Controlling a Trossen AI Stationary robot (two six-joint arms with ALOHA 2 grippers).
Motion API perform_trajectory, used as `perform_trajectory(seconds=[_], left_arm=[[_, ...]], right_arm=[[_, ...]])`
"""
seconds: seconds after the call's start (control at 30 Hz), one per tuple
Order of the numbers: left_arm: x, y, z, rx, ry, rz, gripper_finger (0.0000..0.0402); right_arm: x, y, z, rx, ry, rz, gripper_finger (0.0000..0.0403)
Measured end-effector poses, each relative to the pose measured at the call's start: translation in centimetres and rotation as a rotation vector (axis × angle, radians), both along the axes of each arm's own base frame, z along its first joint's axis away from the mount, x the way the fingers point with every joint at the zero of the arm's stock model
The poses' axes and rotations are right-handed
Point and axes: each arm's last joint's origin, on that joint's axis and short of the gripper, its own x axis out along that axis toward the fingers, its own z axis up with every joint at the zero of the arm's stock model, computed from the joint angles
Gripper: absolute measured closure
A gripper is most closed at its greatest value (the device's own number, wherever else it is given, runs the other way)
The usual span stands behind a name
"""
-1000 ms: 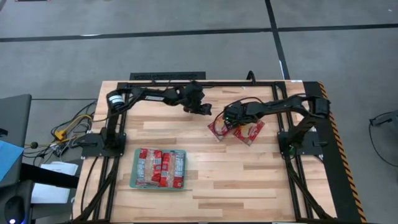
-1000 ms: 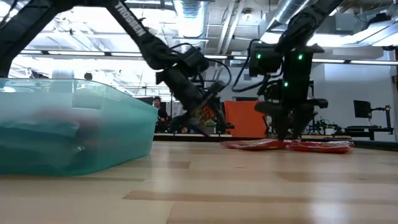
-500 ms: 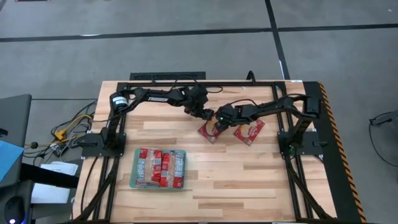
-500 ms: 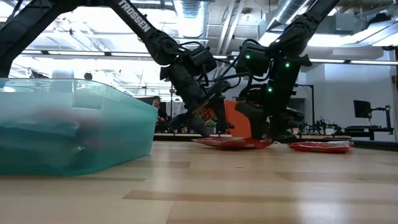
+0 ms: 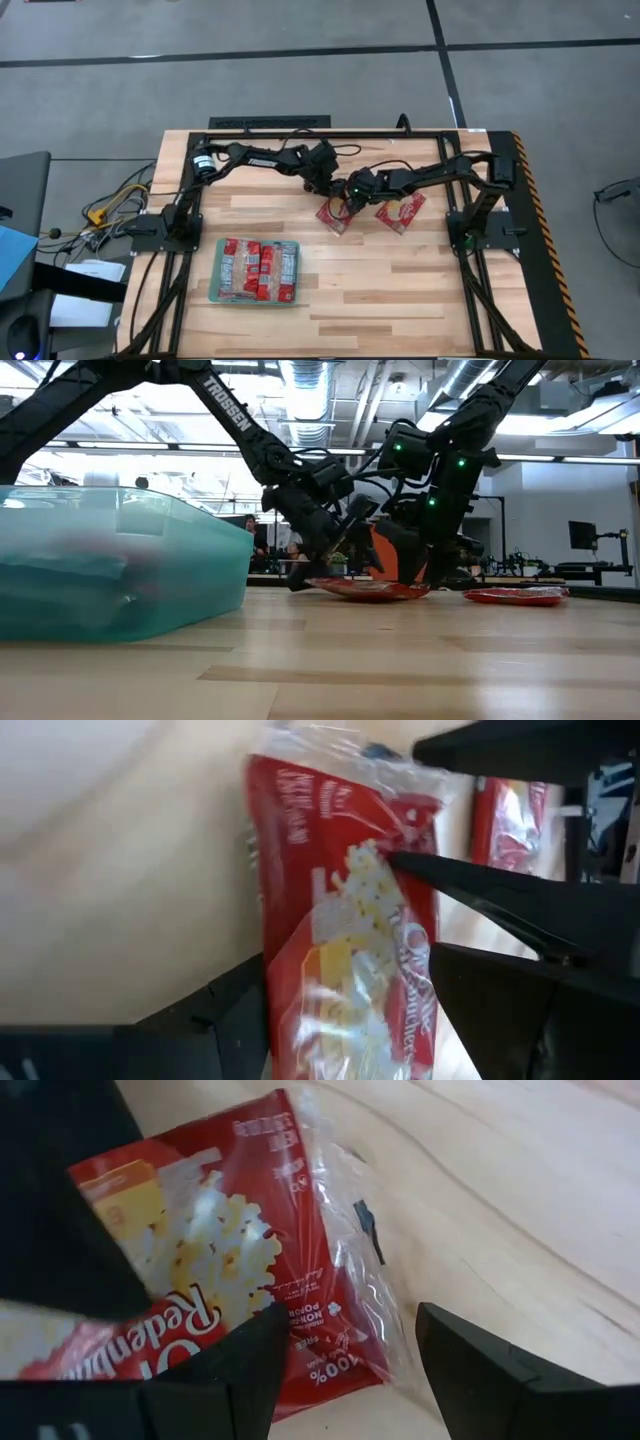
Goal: Sort popcorn bags into baskets
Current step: Put the red popcorn pack into the green bin
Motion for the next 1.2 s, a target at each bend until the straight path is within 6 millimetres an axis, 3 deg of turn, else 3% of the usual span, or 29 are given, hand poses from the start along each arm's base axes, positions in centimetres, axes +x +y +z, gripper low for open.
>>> perform_trajectory(seconds=[0.1,0.2,0.43,0.67,0.8,0.97,1.2], left_arm=[[0.2,-0.4,-0.4,-0.013,0.010,-0.002,0.0165],[0.2,-0.5,-0.5,0.003,0.026,0.014,0.0205],[0.0,0.1,-0.5,-0.019,0.010,0.030,0.0376],[-0.3,0.2,0.6,-0.027,-0.014,0.012,0.0392],[-1.1,-0.3,4.3,-0.021,-0.045,-0.010,0.0395],[-3.5,-3.0,10.6,0.052,-0.026,-0.085,0.0399],[-10.0,-8.9,19.1,0.207,0.086,-0.083,0.0400]], right_arm=[[0.1,0.1,-0.2,-0.003,0.005,0.014,0.0154],[0.2,0.3,-0.2,-0.014,0.012,0.019,0.0154],[-1.3,0.7,2.2,-0.013,0.033,0.023,0.0154],[-4.0,1.3,7.4,-0.087,-0.043,0.002,0.0154],[-5.7,1.5,9.7,-0.140,-0.074,-0.024,0.0154],[-7.4,1.8,11.4,-0.171,-0.101,-0.052,0.0154],[-8.0,1.9,11.8,-0.191,-0.094,-0.062,0.0154]])
